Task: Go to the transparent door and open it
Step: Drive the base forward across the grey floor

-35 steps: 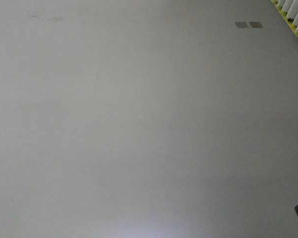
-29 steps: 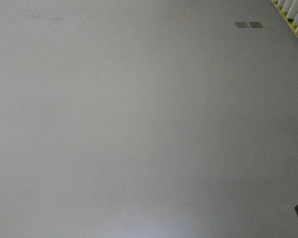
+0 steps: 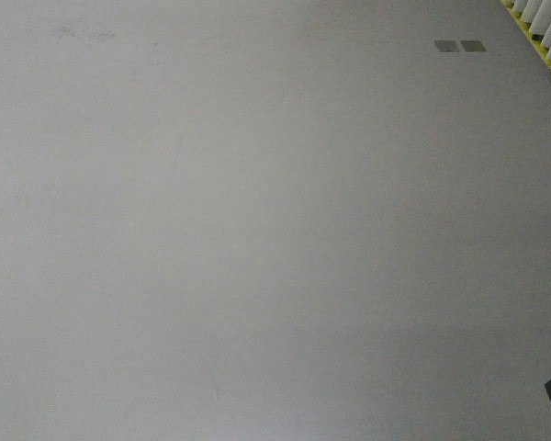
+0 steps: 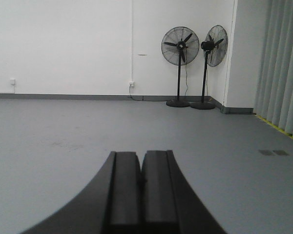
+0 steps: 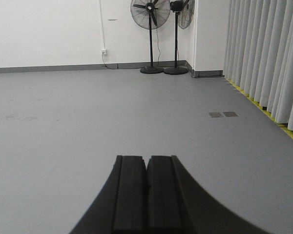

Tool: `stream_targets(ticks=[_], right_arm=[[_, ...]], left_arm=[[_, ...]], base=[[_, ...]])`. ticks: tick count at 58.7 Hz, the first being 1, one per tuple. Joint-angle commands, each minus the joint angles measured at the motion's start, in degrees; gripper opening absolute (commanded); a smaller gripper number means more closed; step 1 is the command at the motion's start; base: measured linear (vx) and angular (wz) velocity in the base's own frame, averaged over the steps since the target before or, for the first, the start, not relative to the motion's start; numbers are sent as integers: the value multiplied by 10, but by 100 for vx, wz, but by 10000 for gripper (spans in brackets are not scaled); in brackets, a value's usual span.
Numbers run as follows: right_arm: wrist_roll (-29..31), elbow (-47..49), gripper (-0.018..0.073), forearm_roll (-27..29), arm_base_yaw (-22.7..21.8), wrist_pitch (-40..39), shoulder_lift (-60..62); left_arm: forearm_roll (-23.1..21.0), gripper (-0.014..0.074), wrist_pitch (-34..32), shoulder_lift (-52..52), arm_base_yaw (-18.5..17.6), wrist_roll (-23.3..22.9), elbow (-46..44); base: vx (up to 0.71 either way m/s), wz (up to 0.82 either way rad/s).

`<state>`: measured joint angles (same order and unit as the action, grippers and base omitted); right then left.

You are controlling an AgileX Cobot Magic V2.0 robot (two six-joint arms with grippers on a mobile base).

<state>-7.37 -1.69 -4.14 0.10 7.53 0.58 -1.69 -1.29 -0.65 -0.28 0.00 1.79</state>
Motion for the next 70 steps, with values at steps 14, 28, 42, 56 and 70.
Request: stream_targets(ticks=[14,28,42,56,70], right_arm=[[3,-3,-9,-2,-3,-48,9],[3,-3,-9,-2,-3,-48,9],[3,-3,-9,-2,-3,-48,9],[3,-3,-9,-2,-3,-48,9],[3,-3,-9,-2,-3,-48,9]], left_arm=[[-2,-6,-50,-8,-3,-5,9],[-2,-6,-50,-8,-3,-5,9],[-2,-6,-50,-8,-3,-5,9],[-2,-6,-50,-8,-3,-5,9],[-2,-6,-50,-8,-3,-5,9]], base=[[0,0],[4,-2],[10,-3],[15,-3],[16,-5]])
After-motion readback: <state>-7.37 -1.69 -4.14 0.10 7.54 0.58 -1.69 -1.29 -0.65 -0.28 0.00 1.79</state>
